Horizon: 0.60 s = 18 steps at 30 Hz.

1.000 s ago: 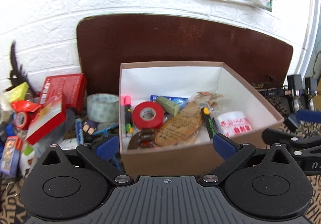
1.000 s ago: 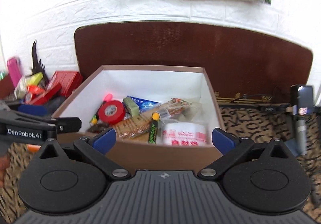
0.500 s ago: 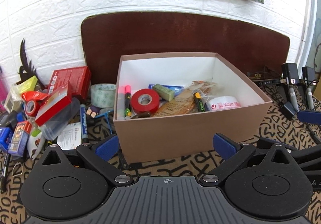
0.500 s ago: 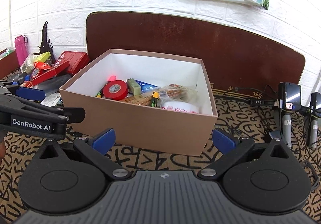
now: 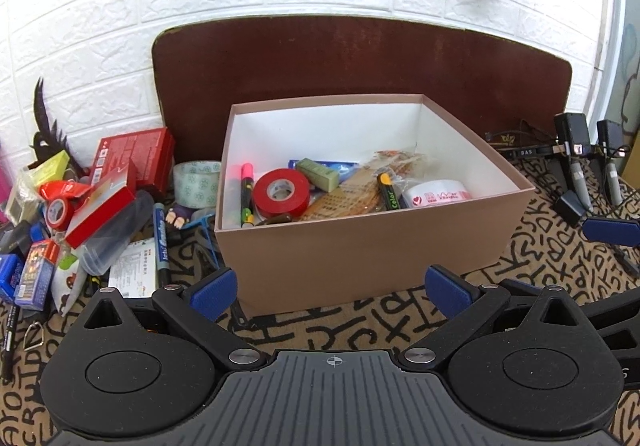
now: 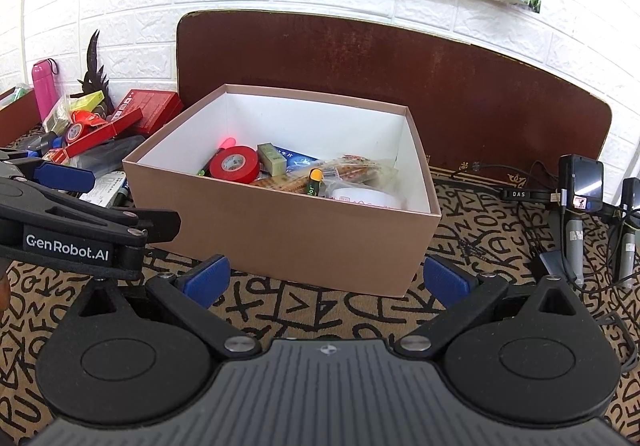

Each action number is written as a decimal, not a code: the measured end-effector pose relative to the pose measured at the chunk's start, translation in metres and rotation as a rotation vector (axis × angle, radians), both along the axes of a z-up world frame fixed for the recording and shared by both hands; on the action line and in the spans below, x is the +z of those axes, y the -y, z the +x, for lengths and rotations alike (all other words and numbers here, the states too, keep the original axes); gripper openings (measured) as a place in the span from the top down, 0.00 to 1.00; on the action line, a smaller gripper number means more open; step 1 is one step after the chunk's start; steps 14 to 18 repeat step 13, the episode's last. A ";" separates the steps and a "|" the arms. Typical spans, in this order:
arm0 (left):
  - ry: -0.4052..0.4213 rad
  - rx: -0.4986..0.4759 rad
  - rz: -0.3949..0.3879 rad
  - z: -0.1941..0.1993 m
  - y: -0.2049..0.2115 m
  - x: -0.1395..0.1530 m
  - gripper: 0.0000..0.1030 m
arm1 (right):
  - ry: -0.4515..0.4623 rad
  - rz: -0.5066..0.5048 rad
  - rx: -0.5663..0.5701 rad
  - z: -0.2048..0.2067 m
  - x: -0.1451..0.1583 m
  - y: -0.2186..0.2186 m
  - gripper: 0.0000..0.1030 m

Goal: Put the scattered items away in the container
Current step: 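Withdraw both grippers back from the cardboard box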

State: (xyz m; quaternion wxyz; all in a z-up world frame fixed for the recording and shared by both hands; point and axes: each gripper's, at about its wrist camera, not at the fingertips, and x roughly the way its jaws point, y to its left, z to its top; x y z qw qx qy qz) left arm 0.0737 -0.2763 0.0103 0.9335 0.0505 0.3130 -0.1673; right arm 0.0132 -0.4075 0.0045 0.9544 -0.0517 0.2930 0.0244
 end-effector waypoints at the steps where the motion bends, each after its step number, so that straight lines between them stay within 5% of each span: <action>1: -0.002 -0.001 -0.001 0.000 0.000 0.000 0.00 | -0.002 0.000 0.000 0.000 -0.001 0.000 0.01; 18: 0.011 -0.024 -0.005 -0.002 0.002 -0.002 0.00 | -0.023 -0.001 0.008 0.005 -0.005 -0.003 0.01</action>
